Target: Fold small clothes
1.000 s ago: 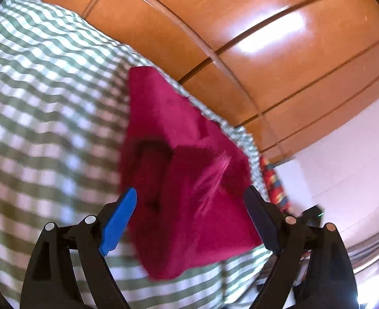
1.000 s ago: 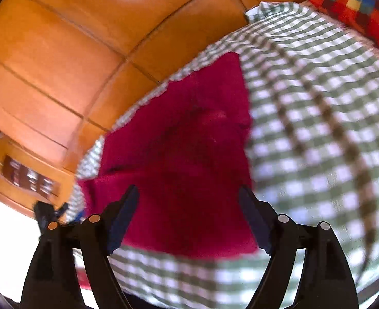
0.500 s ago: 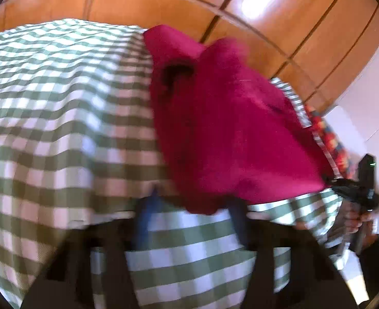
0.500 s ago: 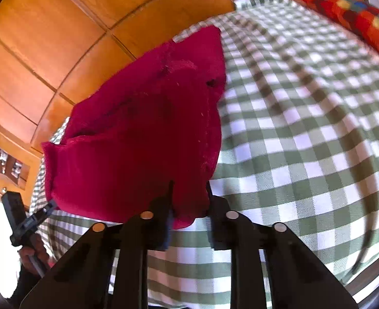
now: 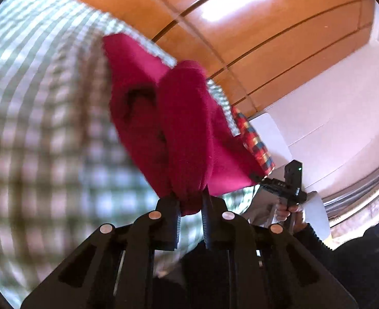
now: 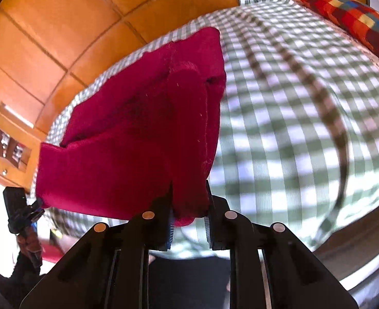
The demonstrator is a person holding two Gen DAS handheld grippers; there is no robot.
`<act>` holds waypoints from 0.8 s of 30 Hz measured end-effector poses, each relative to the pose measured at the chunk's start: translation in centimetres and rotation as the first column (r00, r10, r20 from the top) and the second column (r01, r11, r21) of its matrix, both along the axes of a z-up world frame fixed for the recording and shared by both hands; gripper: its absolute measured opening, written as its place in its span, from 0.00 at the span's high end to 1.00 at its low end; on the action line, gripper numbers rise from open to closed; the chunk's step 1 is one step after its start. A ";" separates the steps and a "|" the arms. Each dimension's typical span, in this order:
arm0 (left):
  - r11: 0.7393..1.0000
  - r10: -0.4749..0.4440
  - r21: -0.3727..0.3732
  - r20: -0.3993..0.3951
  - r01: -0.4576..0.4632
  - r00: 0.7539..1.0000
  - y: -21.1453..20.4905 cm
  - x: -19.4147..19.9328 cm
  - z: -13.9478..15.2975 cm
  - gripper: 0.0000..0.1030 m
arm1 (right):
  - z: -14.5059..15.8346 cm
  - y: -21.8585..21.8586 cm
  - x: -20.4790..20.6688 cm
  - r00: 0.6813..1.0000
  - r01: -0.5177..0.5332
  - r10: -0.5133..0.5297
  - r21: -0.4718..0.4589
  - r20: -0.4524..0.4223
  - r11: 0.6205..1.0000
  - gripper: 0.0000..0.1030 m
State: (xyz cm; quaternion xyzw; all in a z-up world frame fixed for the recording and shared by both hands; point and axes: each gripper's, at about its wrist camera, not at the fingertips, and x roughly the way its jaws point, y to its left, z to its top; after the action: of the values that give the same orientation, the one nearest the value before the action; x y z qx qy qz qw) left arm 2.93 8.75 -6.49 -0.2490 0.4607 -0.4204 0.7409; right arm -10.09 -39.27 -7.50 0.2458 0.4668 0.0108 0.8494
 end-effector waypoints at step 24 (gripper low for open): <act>0.951 0.246 0.204 -0.048 -0.231 0.968 -0.3 2.3 0.3 0.29 | 2.6 0.6 12.1 0.987 -0.161 0.159 -0.171 -0.024 0.972 0.41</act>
State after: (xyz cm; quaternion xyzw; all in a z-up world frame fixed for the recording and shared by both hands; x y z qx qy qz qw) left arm 5.24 8.42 -6.16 -0.2436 0.4934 -0.2708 0.7899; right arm 2.03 -38.63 -4.89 0.1329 0.4888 0.0374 0.8614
